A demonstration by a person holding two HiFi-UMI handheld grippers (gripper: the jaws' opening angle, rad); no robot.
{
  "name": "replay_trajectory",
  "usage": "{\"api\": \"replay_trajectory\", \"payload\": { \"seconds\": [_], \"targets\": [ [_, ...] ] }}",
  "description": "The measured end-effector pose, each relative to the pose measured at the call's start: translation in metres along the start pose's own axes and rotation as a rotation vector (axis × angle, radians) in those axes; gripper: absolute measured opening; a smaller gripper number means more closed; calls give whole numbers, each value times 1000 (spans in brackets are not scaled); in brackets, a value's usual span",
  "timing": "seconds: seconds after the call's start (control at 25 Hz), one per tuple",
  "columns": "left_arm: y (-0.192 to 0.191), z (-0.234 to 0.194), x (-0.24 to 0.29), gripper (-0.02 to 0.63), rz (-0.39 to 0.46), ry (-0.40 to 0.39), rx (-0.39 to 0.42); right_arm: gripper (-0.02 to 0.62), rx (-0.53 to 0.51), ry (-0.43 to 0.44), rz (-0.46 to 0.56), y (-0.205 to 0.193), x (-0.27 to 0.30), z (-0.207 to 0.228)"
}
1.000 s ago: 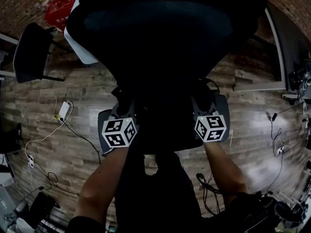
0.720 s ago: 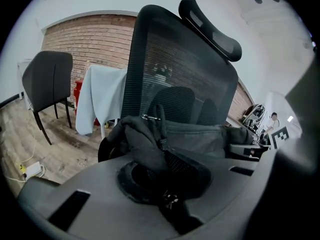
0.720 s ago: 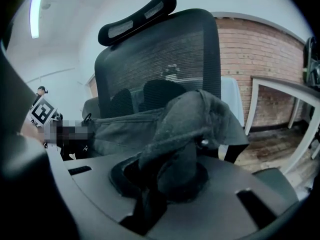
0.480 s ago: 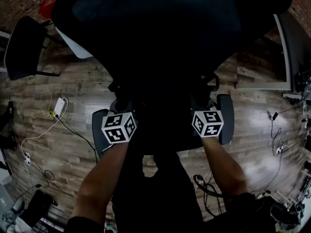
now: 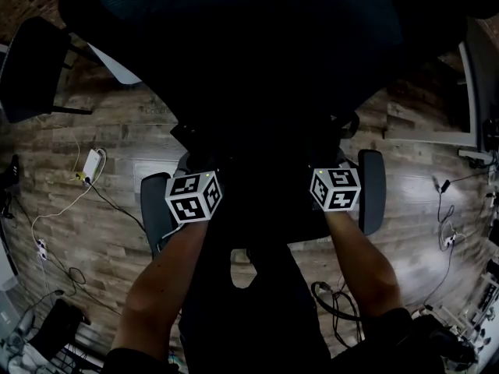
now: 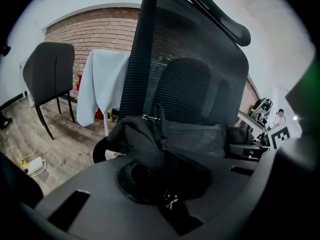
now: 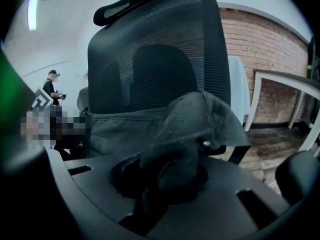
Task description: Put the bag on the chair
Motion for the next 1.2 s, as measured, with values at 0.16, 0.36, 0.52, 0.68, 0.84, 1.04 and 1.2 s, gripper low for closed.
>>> {"api": "replay_trajectory", "payload": {
  "seconds": [0.16, 0.36, 0.52, 0.68, 0.84, 1.04, 1.2],
  "targets": [
    [-5, -7, 10, 41, 2, -4, 4, 66, 0, -3, -2, -5, 13, 1],
    [-9, -11, 19, 41, 13, 6, 6, 69, -13, 0, -5, -11, 21, 6],
    [-11, -10, 24, 46, 26, -5, 33, 74, -9, 1, -3, -14, 25, 13],
    [-13, -11, 26, 49, 21, -8, 32, 77, -1, -4, 4, -16, 29, 15],
    [-17, -13, 28, 54, 5, 5, 31, 81, 6, -9, 10, -20, 31, 15],
    [-19, -13, 30, 60, 22, 28, 64, 83, 8, 7, 7, -20, 34, 17],
    [-21, -15, 31, 67, 19, 37, 56, 92, 8, 10, 1, -22, 36, 19]
  ]
}}
Point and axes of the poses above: the fingertips, and each gripper's own axes: x forward along the fingers, z to its right, y out of its top, the point moved 3 cm from there along -x, backward along the fingers, and after that the axes turned 3 degrees about y, right-handed, at the moved point
